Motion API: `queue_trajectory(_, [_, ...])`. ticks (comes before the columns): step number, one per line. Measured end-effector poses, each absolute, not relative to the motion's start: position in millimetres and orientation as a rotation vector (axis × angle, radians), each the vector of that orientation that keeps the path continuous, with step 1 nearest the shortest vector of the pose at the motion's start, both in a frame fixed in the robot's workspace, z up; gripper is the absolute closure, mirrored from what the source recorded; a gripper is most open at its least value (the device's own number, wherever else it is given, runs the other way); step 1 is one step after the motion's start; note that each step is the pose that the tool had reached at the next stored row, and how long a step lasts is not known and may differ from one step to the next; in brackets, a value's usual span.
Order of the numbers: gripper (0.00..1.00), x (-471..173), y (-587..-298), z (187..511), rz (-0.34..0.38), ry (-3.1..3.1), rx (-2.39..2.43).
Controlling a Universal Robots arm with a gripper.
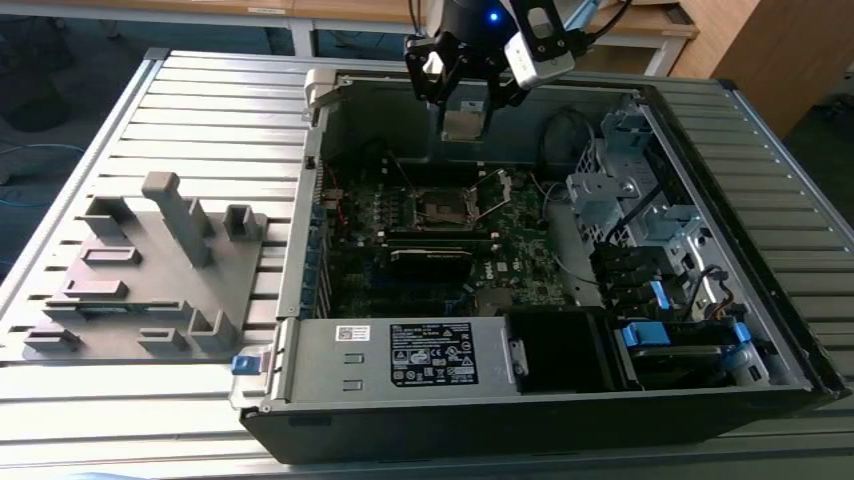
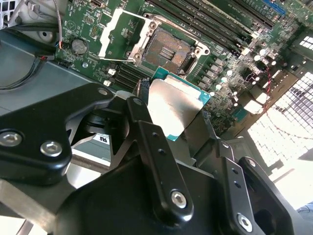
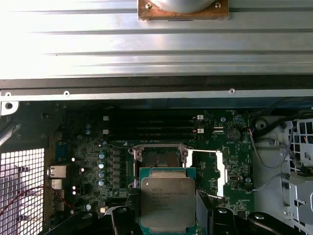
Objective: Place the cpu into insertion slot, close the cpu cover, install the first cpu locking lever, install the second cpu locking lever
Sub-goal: 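Place the cpu into insertion slot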
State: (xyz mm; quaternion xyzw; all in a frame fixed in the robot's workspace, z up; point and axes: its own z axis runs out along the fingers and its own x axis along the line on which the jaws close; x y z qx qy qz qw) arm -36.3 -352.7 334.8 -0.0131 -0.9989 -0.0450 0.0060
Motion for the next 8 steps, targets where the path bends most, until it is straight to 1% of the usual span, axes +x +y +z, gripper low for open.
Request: queue_trajectory(8, [0.46,-36.3,-352.7,334.8,-0.141,-3.126,-0.064])
